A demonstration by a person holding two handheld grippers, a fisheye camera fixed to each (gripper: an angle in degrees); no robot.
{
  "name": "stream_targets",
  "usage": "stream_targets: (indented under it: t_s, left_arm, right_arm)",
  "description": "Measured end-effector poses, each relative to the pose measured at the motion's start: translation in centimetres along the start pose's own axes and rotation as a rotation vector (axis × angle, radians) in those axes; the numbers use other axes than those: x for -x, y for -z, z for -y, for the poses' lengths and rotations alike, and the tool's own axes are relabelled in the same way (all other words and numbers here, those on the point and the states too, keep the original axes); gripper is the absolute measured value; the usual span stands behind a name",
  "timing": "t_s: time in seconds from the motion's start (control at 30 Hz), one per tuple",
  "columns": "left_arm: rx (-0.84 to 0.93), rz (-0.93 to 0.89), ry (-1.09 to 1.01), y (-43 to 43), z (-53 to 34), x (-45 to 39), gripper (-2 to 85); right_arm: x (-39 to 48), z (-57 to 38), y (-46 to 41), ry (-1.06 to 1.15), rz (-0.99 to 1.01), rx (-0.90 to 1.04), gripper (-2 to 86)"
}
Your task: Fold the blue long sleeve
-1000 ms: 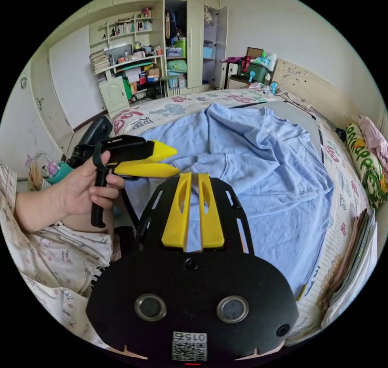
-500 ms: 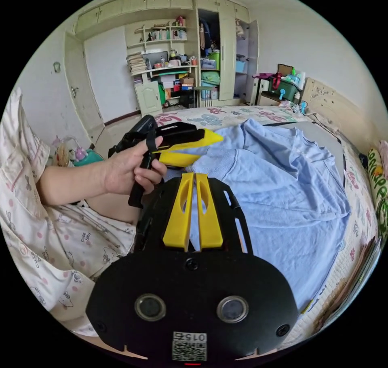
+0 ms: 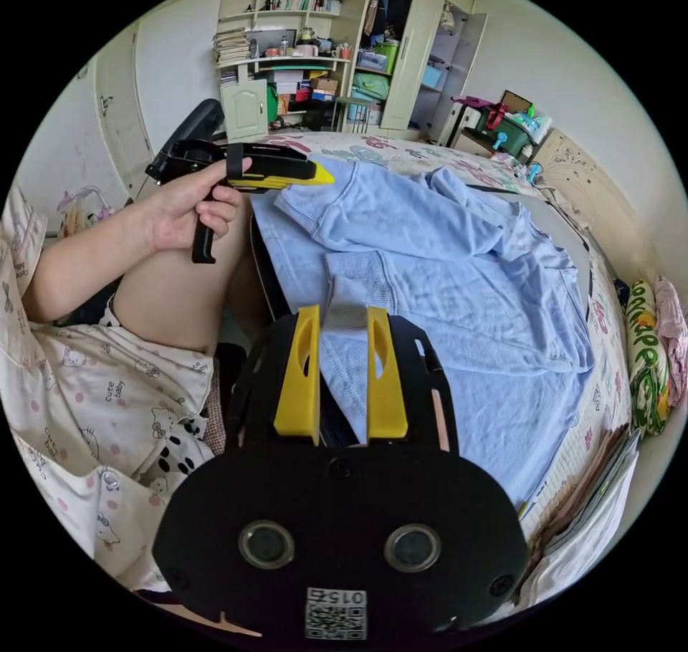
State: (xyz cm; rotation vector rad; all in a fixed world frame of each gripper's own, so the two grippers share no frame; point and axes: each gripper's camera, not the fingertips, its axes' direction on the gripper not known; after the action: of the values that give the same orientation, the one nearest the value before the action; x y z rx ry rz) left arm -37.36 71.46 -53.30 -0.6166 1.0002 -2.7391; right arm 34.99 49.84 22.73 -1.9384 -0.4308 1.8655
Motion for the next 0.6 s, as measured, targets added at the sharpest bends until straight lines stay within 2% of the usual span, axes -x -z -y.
stream_targets:
  t_s: [0.27,0.37,0.43,0.53,0.6]
  left_arm:
    - [-0.003,0.01,-0.055,-0.4,-3.9,0.2,0.0]
    - [0.041,0.079,-0.186,-1.8,-5.0,-2.0,0.1]
    - [0.032,0.088,-0.224,-2.3,-5.6,-2.7,0.1]
    - [0.021,0.031,-0.162,-2.3,-5.8,-1.7,0.1]
    - [0.017,0.066,-0.204,-2.5,-6.3,-2.6,0.1]
  right_arm:
    - [2.7,3.5,-2.5,0.049,-0.134,0.076,9.5]
    - [3.7,5.0,-3.1,0.066,-0.17,0.1,8.7]
    - [3.8,5.8,-3.2,0.052,-0.159,0.114,7.9]
    - [3.6,7.4,-2.8,-0.002,-0.12,0.114,5.6]
    - [3.2,8.5,-2.0,-0.067,-0.091,0.086,4.0]
